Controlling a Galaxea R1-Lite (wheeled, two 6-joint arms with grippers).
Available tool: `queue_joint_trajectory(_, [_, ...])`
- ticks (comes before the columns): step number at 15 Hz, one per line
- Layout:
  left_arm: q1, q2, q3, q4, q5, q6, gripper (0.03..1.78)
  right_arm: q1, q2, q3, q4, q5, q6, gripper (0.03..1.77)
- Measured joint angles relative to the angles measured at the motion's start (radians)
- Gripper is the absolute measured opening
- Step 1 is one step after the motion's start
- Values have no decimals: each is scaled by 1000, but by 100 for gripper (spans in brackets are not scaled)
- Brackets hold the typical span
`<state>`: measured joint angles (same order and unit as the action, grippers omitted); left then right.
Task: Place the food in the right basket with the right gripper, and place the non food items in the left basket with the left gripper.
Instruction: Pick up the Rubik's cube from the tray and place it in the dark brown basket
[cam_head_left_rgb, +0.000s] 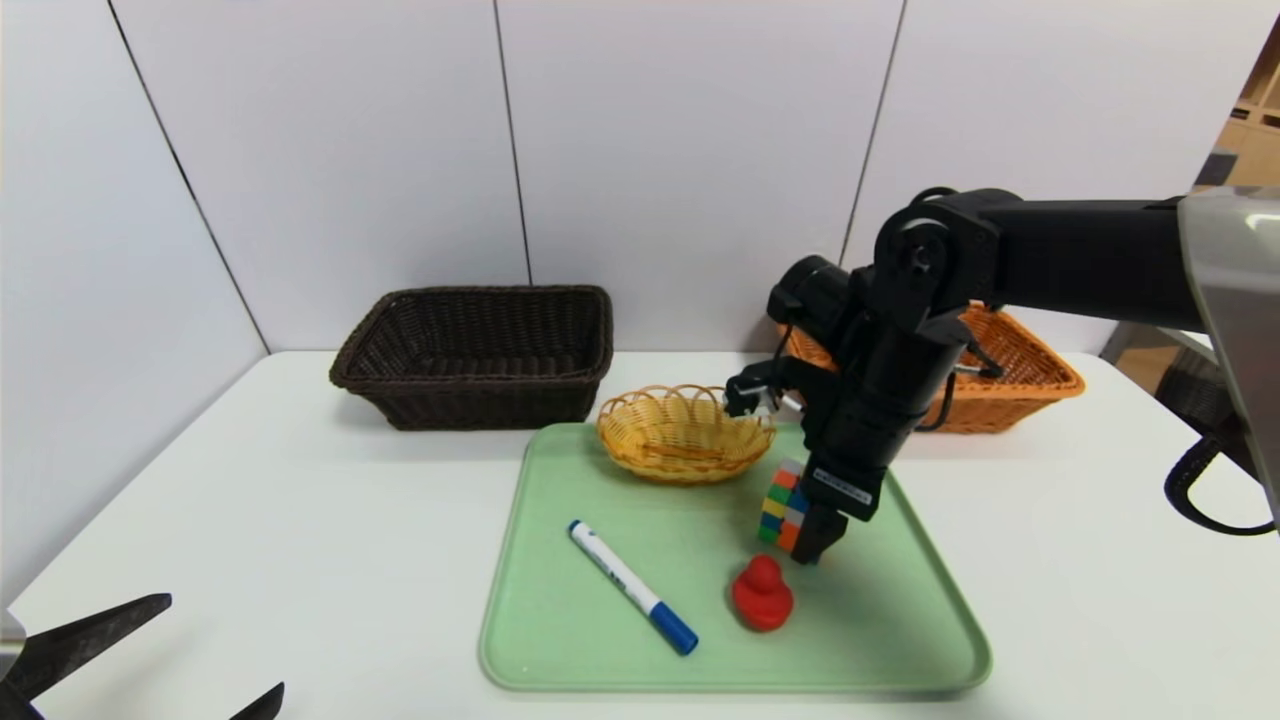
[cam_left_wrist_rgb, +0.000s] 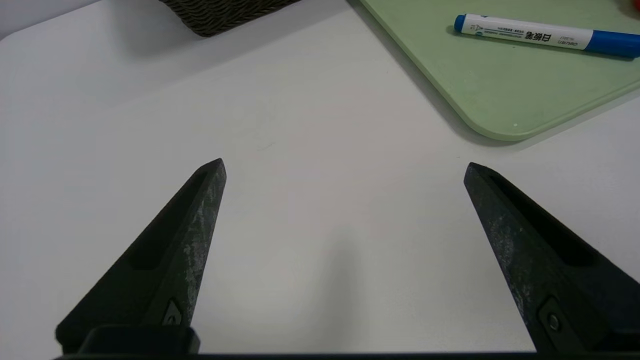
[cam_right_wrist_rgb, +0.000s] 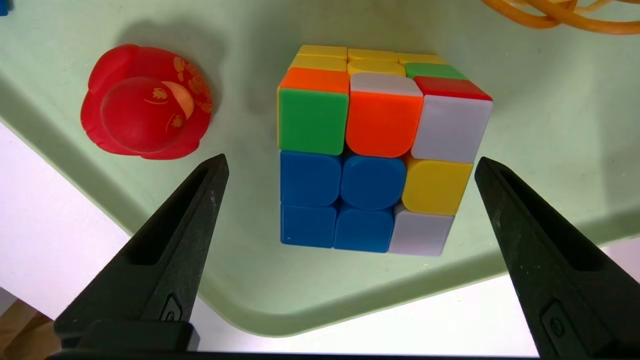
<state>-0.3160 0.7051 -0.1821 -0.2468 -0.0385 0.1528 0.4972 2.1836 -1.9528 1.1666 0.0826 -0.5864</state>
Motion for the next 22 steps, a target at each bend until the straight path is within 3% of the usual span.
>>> queue_joint_trajectory(4, [0, 3, -2, 0, -6, 0, 169, 0, 7, 0, -5, -2, -1, 111])
queue_joint_trajectory(6, [0, 4, -4, 0, -6, 0, 169, -1, 6, 0, -7, -6, -1, 94])
queue_joint_trajectory(13, [0, 4, -6, -1, -6, 0, 169, 8, -26, 0, 6, -9, -1, 92])
queue_joint_trajectory(22, [0, 14, -29, -1, -12, 0, 169, 75, -230, 24, 64, -18, -3, 92])
